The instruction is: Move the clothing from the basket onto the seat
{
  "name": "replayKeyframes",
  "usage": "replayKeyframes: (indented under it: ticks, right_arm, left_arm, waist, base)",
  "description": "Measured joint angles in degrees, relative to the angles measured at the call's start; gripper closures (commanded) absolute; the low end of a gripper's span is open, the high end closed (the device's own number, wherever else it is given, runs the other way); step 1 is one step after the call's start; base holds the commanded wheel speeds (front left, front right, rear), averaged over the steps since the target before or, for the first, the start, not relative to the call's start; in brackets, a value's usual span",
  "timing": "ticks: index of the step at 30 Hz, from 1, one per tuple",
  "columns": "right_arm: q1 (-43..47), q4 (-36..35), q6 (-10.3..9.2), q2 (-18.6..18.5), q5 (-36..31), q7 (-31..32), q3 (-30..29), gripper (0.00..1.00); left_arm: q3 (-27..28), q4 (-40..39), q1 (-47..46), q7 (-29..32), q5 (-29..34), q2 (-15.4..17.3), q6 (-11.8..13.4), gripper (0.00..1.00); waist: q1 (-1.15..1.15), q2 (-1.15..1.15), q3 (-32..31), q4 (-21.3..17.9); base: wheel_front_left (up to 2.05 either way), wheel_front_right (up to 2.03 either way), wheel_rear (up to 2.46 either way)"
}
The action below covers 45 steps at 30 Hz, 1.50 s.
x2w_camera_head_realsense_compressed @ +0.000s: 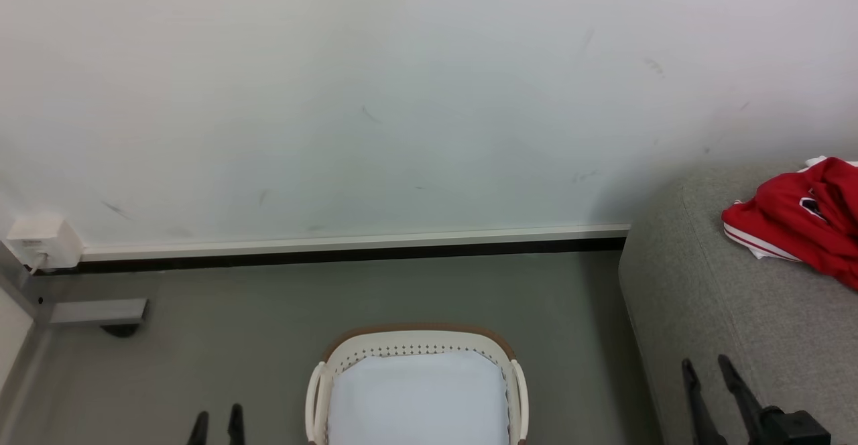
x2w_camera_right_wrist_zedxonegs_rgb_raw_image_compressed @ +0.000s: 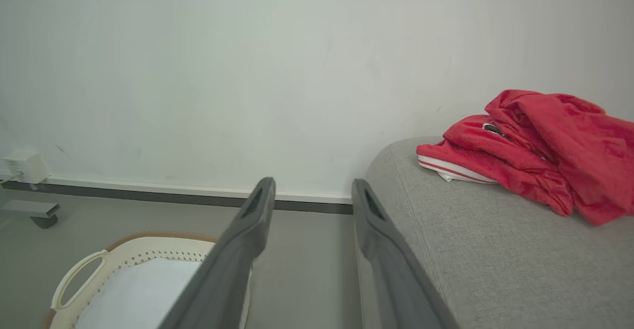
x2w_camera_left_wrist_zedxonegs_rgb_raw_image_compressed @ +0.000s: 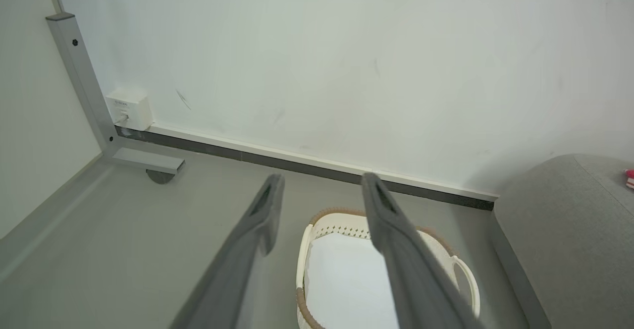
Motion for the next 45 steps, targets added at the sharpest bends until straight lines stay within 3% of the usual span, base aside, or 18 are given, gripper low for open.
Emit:
replayKeyframes:
  ticks: [7, 25, 45]
  right_arm:
    - [1.4, 2.6, 0.0, 0.7, 1.9, 1.0, -0.2, 1.0]
    - [1.1, 0.6, 0.0, 0.7, 21.8, 5.6, -1.5, 1.0]
    - [0.3, -1.3, 0.0, 0.6, 39.2, 9.9, -2.8, 1.0]
  left_arm:
    - [-0.3, 2.7, 0.4, 0.9, -1.9, -0.7, 0.0, 1.0]
    - [0.8, 1.7, -1.4, 5.6, -19.7, -0.7, -1.2, 1.0]
    - [1.6, 0.6, -3.8, 10.0, -35.4, -0.6, -2.2, 1.0]
  waist:
    - [0.0, 0.0, 0.0, 0.1]
    - [0.0, 0.0, 0.2, 0.4]
    - [0.0, 0.0, 0.4, 0.8]
  base:
    - [0.0, 0.0, 0.0]
    - [0.0, 0.0, 0.0]
    - [0.0, 0.0, 0.0]
